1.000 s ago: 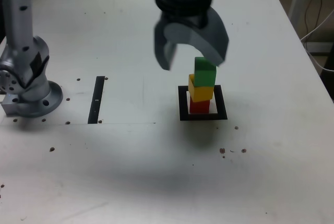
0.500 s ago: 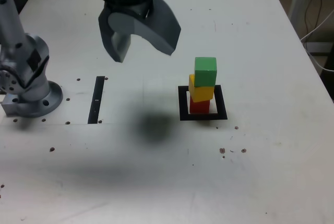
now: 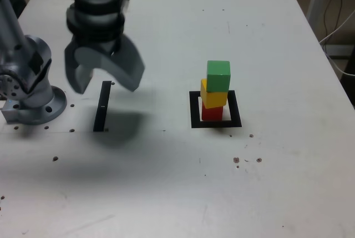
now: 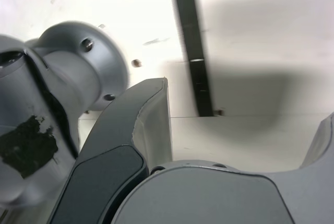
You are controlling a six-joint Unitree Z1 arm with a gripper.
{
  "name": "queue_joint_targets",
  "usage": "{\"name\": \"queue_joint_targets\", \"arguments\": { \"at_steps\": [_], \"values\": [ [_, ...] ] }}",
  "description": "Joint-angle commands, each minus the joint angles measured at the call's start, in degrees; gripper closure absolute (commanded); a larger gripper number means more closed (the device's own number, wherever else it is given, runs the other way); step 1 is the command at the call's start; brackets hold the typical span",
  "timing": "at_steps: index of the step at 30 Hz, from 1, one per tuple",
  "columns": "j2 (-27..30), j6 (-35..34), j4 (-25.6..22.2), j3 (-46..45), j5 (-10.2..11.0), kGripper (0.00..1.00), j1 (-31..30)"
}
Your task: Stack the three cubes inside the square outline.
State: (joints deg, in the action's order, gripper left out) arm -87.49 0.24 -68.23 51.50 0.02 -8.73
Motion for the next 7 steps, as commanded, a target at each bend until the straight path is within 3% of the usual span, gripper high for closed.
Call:
{"name": "queue_joint_targets", "arguments": {
  "at_steps": [1,7],
  "values": [
    [0.4,-1.62,1.36,-3.14,-0.41,0.01,-0.49],
    [1.63,-4.55,4.78,-6.88,0.33,0.01,-1.2]
  ]
}}
